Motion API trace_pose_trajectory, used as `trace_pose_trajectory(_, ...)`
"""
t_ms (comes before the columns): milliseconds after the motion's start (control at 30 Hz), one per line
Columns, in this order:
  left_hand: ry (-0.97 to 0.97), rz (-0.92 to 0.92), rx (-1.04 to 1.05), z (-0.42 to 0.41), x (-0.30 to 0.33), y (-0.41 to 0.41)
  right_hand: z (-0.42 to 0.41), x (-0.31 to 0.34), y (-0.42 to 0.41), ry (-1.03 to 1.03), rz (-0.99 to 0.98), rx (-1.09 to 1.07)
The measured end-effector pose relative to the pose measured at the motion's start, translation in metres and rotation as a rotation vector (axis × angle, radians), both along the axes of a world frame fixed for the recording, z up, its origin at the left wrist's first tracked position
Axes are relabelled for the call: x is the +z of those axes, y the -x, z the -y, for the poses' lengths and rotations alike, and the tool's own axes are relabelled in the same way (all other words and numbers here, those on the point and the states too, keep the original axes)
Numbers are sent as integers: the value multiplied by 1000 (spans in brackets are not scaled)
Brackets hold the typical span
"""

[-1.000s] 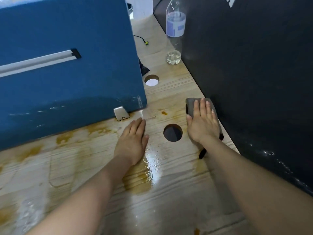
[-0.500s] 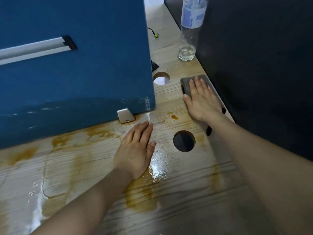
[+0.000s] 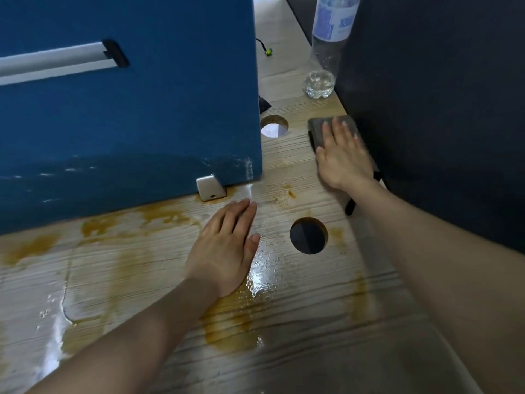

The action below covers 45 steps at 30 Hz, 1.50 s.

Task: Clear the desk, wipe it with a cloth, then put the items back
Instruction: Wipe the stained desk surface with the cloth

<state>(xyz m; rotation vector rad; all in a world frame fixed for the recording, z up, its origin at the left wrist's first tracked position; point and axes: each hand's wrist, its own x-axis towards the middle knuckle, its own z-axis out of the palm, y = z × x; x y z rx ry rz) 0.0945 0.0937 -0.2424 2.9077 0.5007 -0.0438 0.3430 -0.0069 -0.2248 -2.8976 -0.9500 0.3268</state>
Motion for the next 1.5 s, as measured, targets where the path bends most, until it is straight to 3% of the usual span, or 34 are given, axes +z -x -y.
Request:
trace_pose_trajectory(133,-6,-11,-2,1,3,-1,5,-6,65,-73,14,400)
trace_pose_trajectory(200,-3,-8,3,1,2,0,6,-4,50,-60,-6,476)
trace_pose_trajectory(333,-6,-14,5,0,1,0,-1,-3,-7,-9,-19,130)
trace_pose_trajectory(400,-9,-9,3,0,1,-1,-7,-5,-11,16,14,57)
trace_pose_trajectory(467,-9,-13,1,1,2,0,-16,-3,8,6,-2,81)
trace_pose_trajectory(667,-23,-22,-5,2,3,0,-19,-2,68,-84,-79,496)
trace_pose_trajectory(900,-7,10,2,0,2,0,-46,-3,33,-6,-27,284)
trace_pose_trajectory(1167,-15,10,6,2,5,0,-3,-4,69,-23,-26,452)
trace_pose_trajectory(1367,-15,15,5,1,5,0,-17,0,25,50,-44,123)
trace_pose_trajectory(1500,-14,3,2,1,3,0,1,-1,88,-24,-33,329)
